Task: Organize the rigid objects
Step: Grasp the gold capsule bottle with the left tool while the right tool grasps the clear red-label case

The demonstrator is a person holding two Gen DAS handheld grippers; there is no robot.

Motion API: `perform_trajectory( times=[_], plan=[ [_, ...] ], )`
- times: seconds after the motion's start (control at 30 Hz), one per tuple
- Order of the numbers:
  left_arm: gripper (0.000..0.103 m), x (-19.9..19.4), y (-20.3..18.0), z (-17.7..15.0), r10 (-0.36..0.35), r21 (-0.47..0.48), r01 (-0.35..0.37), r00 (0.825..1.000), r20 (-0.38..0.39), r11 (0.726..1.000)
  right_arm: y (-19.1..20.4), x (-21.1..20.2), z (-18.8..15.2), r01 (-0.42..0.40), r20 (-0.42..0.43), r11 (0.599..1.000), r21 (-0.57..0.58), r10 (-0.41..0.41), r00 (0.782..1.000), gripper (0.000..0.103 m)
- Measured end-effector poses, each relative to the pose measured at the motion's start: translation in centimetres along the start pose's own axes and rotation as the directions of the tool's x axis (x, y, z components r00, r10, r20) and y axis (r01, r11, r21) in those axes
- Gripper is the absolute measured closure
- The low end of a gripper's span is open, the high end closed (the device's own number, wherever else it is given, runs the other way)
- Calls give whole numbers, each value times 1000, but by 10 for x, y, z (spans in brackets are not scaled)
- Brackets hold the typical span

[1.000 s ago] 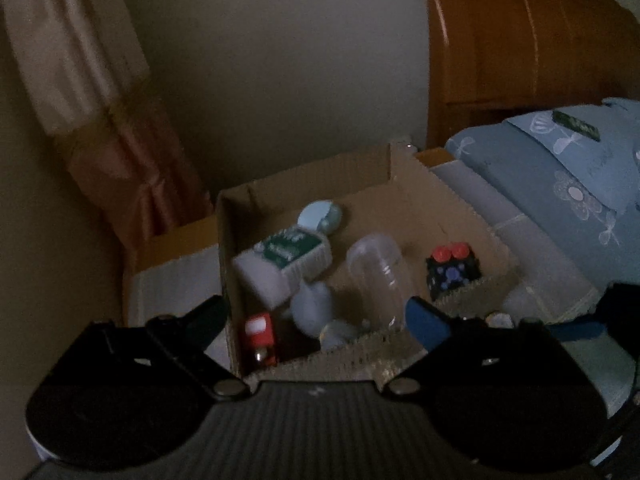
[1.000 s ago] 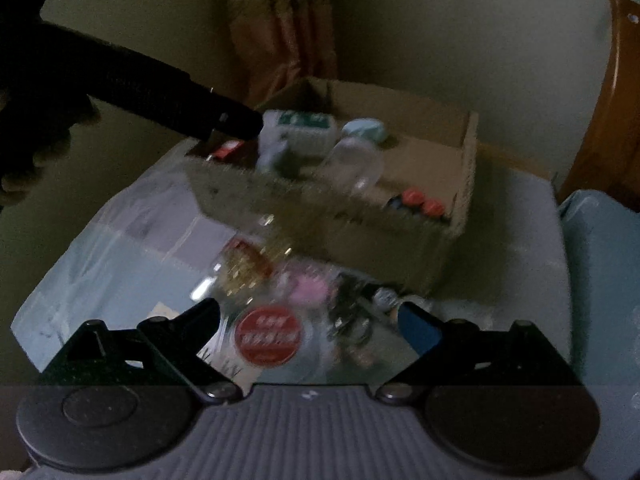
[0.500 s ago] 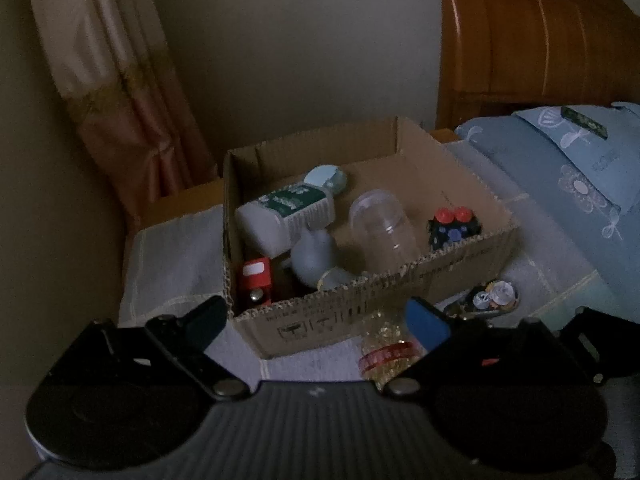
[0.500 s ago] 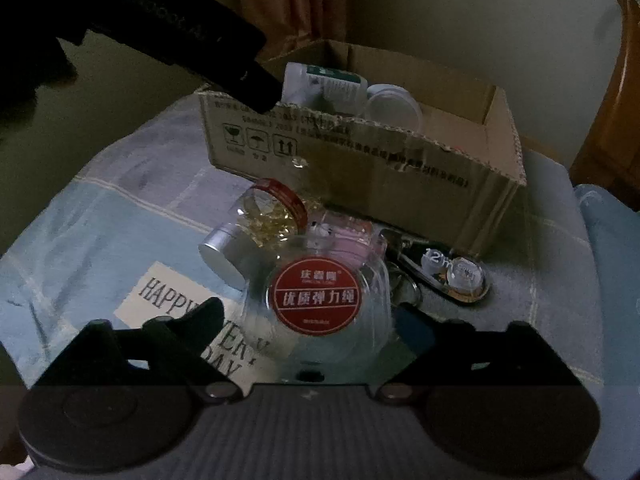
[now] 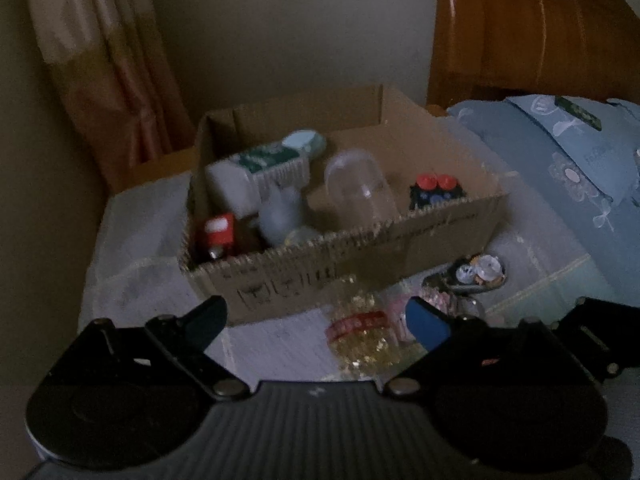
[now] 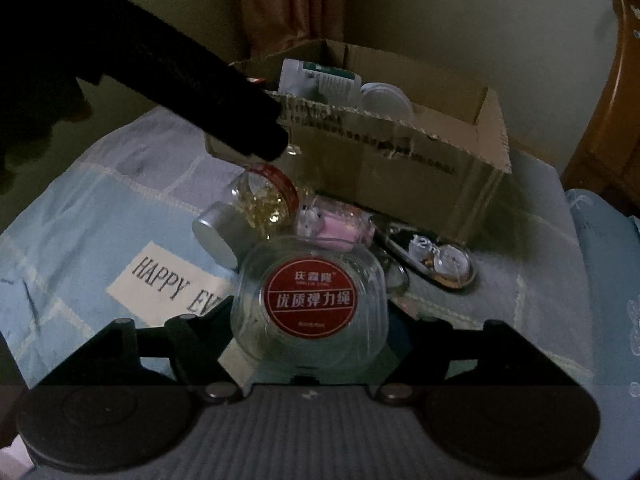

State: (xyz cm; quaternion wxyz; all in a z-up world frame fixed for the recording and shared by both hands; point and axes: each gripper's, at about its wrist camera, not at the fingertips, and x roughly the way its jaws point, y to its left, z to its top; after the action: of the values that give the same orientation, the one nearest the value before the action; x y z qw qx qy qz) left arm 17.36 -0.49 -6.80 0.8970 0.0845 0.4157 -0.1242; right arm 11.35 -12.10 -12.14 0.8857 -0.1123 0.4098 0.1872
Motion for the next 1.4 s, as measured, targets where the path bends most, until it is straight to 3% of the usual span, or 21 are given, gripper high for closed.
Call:
perform_trajectory(
  times=[0.4, 0.63, 0.8, 0.93, 1.13, 1.23, 1.4],
  plan=[
    [7, 34, 3, -31, -26, -36, 22, 994, -102, 999, -7, -13, -9, -1, -9, 1000, -3, 1, 1000, 24],
    [7, 25, 29, -47, 26, -41, -31, 992, -123, 999, -11, -14, -12, -2, -14, 1000, -2, 2, 1000, 24],
    [7, 25, 58, -56, 124, -61, -134, 982, -141, 989, -10, -16, -13, 2, -18, 1000, -6, -2, 1000, 24],
    [7, 19, 73, -61, 86, -119, -102, 987, -134, 988, -10, -15, -13, 3, -21, 1000, -10, -3, 1000, 24],
    [4, -1, 31, -62, -44, -95, 40, 998, -44, 995, -10, -15, -13, 0, -20, 1000, 2, 0, 1000, 24],
    [3, -1, 5, -54, -66, -110, 65, 998, -3, 992, -10, -15, -13, -3, -17, 1000, 6, 3, 1000, 24],
    [3, 9, -14, -44, 32, -136, -28, 999, 30, 990, -11, -14, -12, -7, -14, 1000, 13, 8, 1000, 24]
  ],
)
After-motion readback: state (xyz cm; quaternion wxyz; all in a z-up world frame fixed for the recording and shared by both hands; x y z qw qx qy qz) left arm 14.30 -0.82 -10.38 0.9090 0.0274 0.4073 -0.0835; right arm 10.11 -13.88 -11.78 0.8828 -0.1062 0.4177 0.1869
